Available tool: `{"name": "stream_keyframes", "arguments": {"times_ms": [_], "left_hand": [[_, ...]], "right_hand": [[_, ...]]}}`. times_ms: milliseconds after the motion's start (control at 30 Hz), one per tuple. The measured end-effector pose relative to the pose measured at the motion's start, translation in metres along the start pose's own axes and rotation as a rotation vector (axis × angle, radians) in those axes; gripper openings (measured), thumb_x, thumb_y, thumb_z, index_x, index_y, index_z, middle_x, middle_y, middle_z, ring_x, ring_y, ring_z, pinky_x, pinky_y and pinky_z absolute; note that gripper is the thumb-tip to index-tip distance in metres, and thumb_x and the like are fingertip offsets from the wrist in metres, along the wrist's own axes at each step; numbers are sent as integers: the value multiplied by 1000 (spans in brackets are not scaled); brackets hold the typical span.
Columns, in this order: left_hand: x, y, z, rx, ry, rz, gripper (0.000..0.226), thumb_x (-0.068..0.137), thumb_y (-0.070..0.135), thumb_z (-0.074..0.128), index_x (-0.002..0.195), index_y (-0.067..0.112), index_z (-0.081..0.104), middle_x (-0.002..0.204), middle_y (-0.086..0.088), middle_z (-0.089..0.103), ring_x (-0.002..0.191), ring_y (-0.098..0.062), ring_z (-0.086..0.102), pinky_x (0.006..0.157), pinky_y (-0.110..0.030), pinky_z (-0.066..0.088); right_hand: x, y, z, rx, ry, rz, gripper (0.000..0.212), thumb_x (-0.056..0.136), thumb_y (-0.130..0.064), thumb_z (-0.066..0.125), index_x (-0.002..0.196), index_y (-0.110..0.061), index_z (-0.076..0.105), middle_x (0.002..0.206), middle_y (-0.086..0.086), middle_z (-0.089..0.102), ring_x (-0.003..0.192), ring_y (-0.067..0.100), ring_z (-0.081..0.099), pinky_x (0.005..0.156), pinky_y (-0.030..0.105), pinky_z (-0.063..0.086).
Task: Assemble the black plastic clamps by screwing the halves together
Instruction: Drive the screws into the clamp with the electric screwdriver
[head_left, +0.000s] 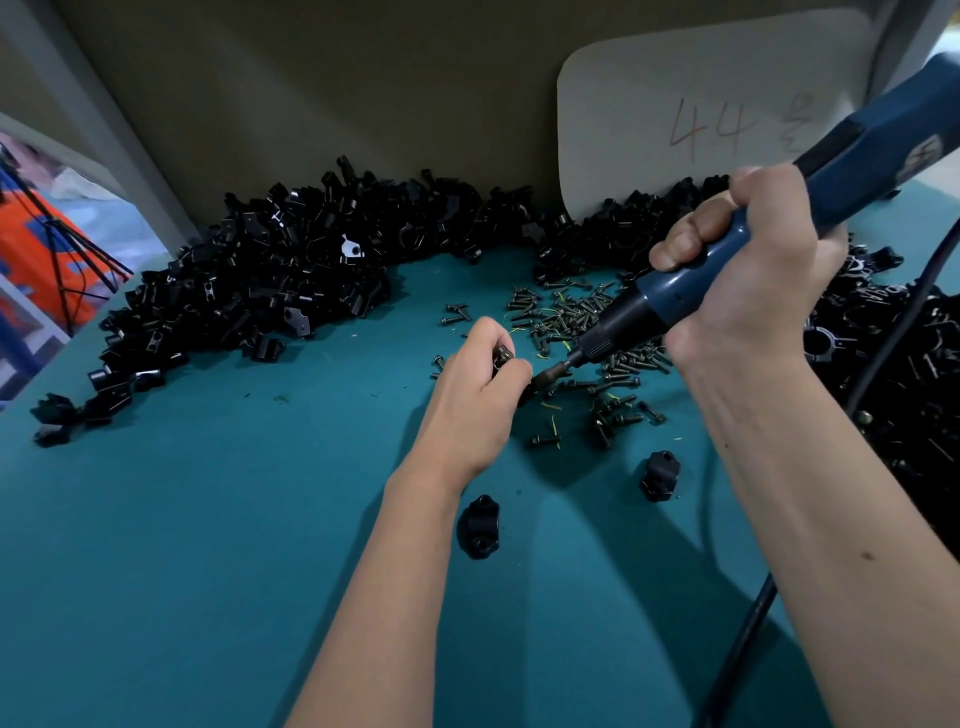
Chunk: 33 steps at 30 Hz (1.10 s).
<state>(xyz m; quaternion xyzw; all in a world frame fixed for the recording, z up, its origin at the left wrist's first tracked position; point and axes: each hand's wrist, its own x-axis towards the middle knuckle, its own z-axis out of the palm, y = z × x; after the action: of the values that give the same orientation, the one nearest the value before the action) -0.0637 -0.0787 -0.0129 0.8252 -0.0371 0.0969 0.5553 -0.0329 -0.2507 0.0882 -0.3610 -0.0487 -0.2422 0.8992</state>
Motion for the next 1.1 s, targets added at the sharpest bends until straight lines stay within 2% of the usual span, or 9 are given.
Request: {"name": "stream_keyframes", "arguments": {"times_ms": [200,300,400,1100], "left_hand": [[-1,2,0,-3,-3,-3,11,83,39,46,81,31,40,63,9,37,59,-12,31,56,-43,29],[0,4,-2,-57,12,-21,13,81,40,48,81,30,40,66,8,36,63,-18,32,58,-46,29],[1,3,-5,-101,25,-33,15,81,41,49,82,28,41,70,6,37,68,-19,34,62,-48,30],[-1,6,-1,-37,-24,-29,12,82,41,47,81,31,41,64,9,36,61,-15,32,58,-43,31]], "right_hand": [[2,0,0,-3,-5,-7,18,82,0,55,82,-11,40,56,6,37,45,20,37,51,29,35],[3,0,-3,-28,-12,-35,18,84,1,55,84,-11,40,56,6,38,45,21,38,50,30,35],[2,0,-4,-23,-7,-28,18,85,1,55,78,-11,42,56,5,39,45,21,39,51,30,36],[1,0,-1,3,-18,5,19,81,-4,55,72,-12,40,58,5,37,46,20,37,52,29,34]]}}
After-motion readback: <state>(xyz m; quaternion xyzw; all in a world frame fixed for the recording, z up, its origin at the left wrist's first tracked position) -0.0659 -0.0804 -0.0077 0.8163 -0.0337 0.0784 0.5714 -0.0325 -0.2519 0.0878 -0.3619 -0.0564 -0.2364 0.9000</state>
